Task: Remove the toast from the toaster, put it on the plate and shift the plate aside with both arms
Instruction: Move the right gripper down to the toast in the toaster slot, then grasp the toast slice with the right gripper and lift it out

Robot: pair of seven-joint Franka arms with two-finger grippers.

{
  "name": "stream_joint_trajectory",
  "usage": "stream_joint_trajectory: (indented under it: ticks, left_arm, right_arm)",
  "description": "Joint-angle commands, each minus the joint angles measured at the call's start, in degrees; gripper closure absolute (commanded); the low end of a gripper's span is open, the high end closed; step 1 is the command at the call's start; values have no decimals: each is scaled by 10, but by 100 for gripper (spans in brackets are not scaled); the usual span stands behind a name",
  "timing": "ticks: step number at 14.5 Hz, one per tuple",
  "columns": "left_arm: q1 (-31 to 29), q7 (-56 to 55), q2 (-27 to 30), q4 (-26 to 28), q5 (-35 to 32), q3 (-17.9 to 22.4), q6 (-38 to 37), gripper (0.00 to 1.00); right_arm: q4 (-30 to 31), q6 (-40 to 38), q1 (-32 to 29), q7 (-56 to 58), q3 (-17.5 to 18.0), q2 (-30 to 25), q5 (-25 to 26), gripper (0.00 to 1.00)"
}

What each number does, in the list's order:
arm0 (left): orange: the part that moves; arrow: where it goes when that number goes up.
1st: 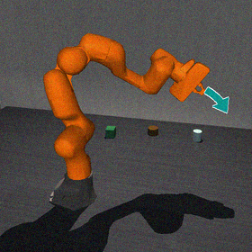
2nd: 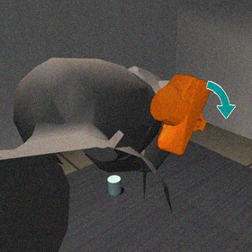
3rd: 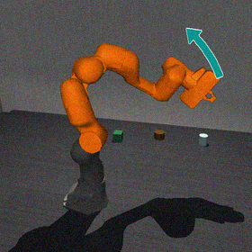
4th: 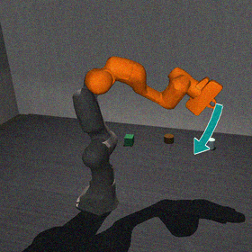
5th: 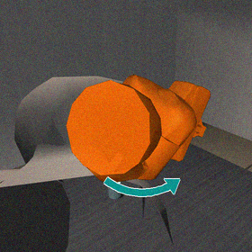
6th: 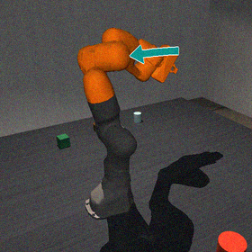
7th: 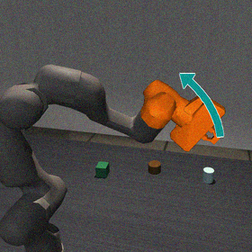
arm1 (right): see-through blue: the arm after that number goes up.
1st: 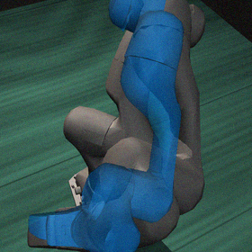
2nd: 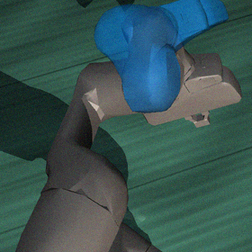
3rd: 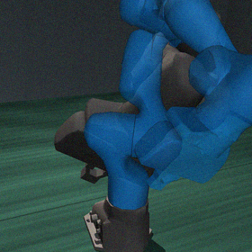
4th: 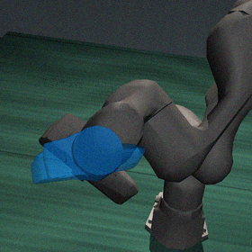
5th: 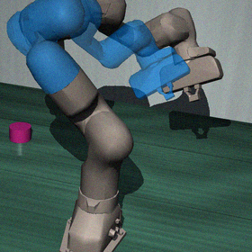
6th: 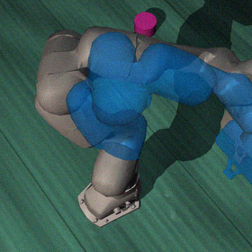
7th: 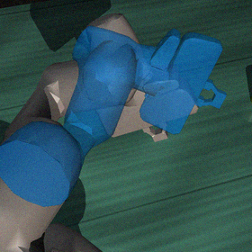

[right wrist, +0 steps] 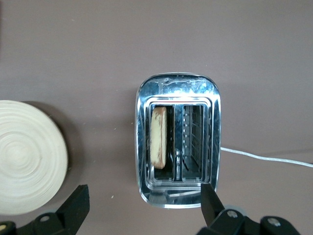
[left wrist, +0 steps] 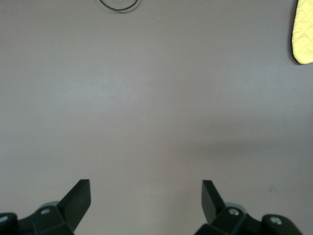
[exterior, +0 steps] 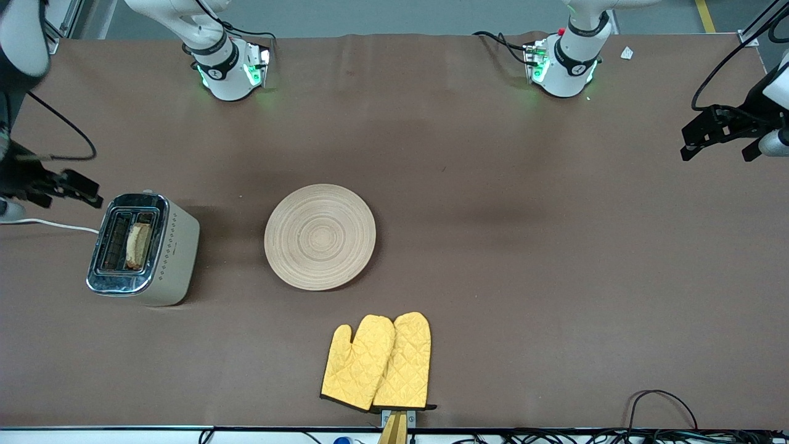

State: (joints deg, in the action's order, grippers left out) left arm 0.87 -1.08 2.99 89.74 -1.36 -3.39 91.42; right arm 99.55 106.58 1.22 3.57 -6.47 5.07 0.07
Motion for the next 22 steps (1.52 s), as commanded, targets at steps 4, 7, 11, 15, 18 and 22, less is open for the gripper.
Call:
stream_joint_trajectory:
  ticks: [4,7,11,15,18,22]
  left_arm:
    - [1,-4,-1,-6,-13,-2,-8,0]
    - [1,-5,0,-5,-12,-2,-8,0]
    - [0,-2,0,-4,-12,-2,-9,0]
    - [0,-2,0,-4,-12,-2,-9,0]
    - [0,-1,0,-4,-12,-2,-9,0]
    - [-1,0,0,-4,-12,-2,-9,0]
  right_arm:
    - [61,96,-24,-2,5,61,3,0]
    - [65,103,-28,-3,5,74,3,0]
    - [87,103,-26,-3,6,78,3,10]
    - [92,101,-18,-15,5,82,3,100]
    - [77,87,-18,-15,6,83,3,100]
    - [-40,-28,-17,-13,8,79,2,100]
